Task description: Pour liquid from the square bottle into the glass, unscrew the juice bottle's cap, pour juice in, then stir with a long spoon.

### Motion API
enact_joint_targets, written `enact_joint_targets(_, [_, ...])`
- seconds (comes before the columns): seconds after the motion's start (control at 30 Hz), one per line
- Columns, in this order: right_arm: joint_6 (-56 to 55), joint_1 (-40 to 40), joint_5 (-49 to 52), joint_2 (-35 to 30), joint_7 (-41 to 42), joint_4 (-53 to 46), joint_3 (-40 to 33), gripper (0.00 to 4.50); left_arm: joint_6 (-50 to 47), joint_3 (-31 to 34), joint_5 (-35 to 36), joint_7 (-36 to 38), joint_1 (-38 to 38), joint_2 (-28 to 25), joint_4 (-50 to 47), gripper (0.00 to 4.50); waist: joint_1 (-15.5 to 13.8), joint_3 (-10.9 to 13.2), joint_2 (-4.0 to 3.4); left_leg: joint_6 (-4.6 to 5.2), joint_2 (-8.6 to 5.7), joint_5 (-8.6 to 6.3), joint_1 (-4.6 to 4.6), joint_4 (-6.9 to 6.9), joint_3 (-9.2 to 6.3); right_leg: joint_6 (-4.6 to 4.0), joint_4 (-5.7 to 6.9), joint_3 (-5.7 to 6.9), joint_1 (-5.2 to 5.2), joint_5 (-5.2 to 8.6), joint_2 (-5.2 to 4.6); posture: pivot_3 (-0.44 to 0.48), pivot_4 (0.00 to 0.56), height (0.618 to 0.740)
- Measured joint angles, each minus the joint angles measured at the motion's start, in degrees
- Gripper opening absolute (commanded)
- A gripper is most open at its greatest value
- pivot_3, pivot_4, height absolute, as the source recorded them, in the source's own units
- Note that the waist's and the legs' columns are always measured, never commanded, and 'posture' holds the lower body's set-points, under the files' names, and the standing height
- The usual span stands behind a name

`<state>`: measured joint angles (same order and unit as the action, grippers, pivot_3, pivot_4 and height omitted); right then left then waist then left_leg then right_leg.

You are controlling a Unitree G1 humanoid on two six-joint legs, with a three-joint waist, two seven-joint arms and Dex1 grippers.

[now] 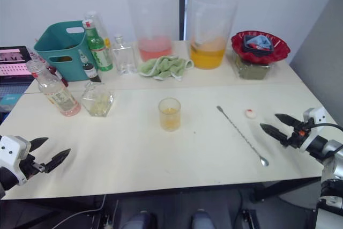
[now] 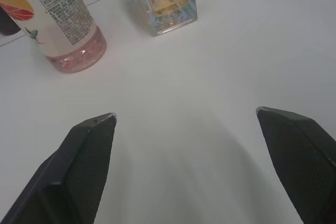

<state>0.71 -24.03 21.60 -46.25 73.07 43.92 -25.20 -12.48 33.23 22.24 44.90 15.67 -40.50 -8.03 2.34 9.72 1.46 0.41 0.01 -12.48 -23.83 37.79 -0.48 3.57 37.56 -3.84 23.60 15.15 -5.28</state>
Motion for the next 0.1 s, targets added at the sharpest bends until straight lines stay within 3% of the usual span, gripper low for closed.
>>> enact_joint_targets(0.1, [-0.61, 1.63, 0.11, 0.0, 0.44, 0.09, -0.03, 4.43, 0.26, -0.01, -0.26, -0.31, 0.2, 0.41, 0.06, 4.5, -0.17, 0.0, 0.0, 0.06, 0.02, -0.04, 0.38, -0.05, 0.0, 0.01, -0.36, 0.05, -0.52, 0.01, 0.01, 0.0, 0.15, 0.74])
